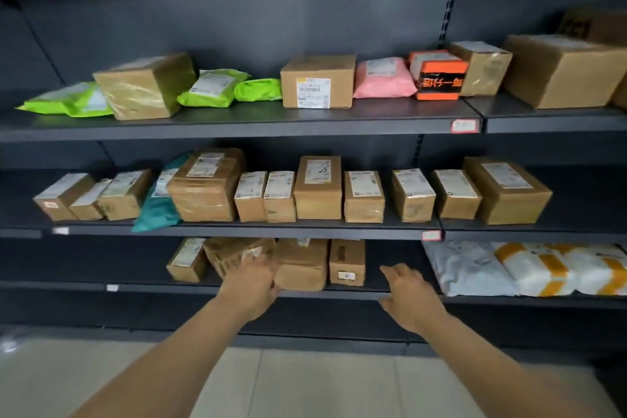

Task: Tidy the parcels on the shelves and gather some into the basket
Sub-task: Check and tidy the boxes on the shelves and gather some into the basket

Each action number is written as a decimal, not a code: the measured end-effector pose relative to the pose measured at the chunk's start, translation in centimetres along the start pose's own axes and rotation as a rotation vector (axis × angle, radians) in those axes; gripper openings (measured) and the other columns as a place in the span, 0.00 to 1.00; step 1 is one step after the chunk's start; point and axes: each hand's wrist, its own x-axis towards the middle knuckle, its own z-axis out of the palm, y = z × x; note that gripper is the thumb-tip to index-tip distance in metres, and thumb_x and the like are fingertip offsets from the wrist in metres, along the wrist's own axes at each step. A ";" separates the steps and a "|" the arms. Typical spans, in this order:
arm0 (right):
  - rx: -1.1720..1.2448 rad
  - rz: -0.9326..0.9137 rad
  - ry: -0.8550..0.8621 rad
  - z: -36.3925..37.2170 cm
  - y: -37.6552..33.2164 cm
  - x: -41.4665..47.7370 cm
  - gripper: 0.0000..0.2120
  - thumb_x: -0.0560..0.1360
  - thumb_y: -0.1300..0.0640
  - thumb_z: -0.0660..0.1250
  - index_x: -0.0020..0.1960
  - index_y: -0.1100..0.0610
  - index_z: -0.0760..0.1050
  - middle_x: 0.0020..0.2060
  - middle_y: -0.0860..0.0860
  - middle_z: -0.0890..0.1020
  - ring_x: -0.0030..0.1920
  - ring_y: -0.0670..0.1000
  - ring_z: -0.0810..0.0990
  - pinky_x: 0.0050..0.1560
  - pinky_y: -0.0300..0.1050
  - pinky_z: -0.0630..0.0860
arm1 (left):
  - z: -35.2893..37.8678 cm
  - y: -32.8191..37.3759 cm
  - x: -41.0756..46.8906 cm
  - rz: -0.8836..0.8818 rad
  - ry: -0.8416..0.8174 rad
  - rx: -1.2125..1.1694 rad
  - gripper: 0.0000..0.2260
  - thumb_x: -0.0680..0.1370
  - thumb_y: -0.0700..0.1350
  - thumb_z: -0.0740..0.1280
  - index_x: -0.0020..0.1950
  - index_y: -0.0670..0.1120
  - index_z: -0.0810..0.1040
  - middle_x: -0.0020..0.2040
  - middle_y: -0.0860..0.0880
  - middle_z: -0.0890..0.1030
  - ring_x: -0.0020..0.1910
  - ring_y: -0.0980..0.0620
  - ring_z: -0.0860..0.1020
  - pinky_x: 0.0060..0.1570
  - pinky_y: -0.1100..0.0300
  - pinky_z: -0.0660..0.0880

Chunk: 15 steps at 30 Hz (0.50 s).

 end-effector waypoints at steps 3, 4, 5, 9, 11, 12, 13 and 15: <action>0.109 0.062 -0.051 2.8 1.4 3.9 0.27 0.79 0.50 0.61 0.75 0.52 0.57 0.69 0.52 0.65 0.68 0.55 0.66 0.65 0.47 0.67 | 3.1 0.3 4.0 -0.002 -0.070 -0.004 0.24 0.78 0.52 0.61 0.73 0.52 0.62 0.70 0.48 0.67 0.68 0.46 0.65 0.62 0.50 0.70; 0.131 0.080 -0.065 3.9 1.9 5.1 0.27 0.79 0.49 0.60 0.75 0.52 0.57 0.70 0.52 0.65 0.68 0.55 0.65 0.65 0.47 0.67 | 4.3 0.5 5.4 0.003 -0.092 -0.004 0.24 0.79 0.53 0.60 0.74 0.52 0.61 0.72 0.49 0.66 0.69 0.47 0.64 0.64 0.51 0.69; 0.139 0.094 -0.077 5.0 2.4 6.3 0.28 0.79 0.49 0.60 0.75 0.52 0.56 0.70 0.52 0.65 0.69 0.55 0.65 0.65 0.47 0.67 | 5.6 0.7 6.8 0.010 -0.112 -0.006 0.24 0.79 0.53 0.60 0.75 0.52 0.61 0.72 0.49 0.65 0.69 0.47 0.64 0.65 0.52 0.67; 0.194 0.152 -0.112 10.1 4.2 10.8 0.30 0.79 0.48 0.61 0.76 0.53 0.54 0.72 0.53 0.62 0.71 0.55 0.63 0.68 0.49 0.66 | 10.8 1.2 11.6 0.056 -0.154 -0.009 0.26 0.80 0.55 0.58 0.76 0.51 0.57 0.72 0.50 0.65 0.69 0.49 0.64 0.66 0.54 0.66; 0.227 0.167 -0.098 12.2 4.7 12.2 0.31 0.79 0.48 0.61 0.77 0.52 0.52 0.74 0.53 0.60 0.72 0.55 0.62 0.69 0.51 0.66 | 12.7 1.3 13.4 0.077 -0.167 0.006 0.26 0.80 0.56 0.57 0.77 0.51 0.56 0.72 0.50 0.64 0.69 0.49 0.63 0.66 0.53 0.66; 0.227 0.174 -0.097 13.7 5.0 13.3 0.31 0.79 0.48 0.61 0.77 0.52 0.51 0.74 0.53 0.59 0.73 0.55 0.61 0.69 0.51 0.66 | 14.0 1.3 14.6 0.079 -0.173 0.006 0.26 0.81 0.56 0.57 0.77 0.51 0.55 0.73 0.51 0.63 0.70 0.49 0.63 0.66 0.53 0.66; 0.233 0.177 -0.097 15.1 5.3 14.3 0.32 0.79 0.47 0.61 0.77 0.51 0.51 0.74 0.52 0.58 0.73 0.55 0.60 0.70 0.51 0.66 | 15.2 1.1 15.8 0.080 -0.177 0.004 0.26 0.81 0.56 0.56 0.77 0.51 0.55 0.73 0.51 0.63 0.70 0.49 0.63 0.66 0.54 0.65; 0.249 0.173 -0.069 17.8 5.8 16.4 0.32 0.79 0.48 0.61 0.77 0.52 0.51 0.75 0.52 0.57 0.74 0.54 0.58 0.71 0.50 0.64 | 17.5 0.7 18.4 0.086 -0.151 0.008 0.26 0.81 0.56 0.56 0.76 0.51 0.55 0.73 0.50 0.63 0.70 0.48 0.63 0.64 0.54 0.66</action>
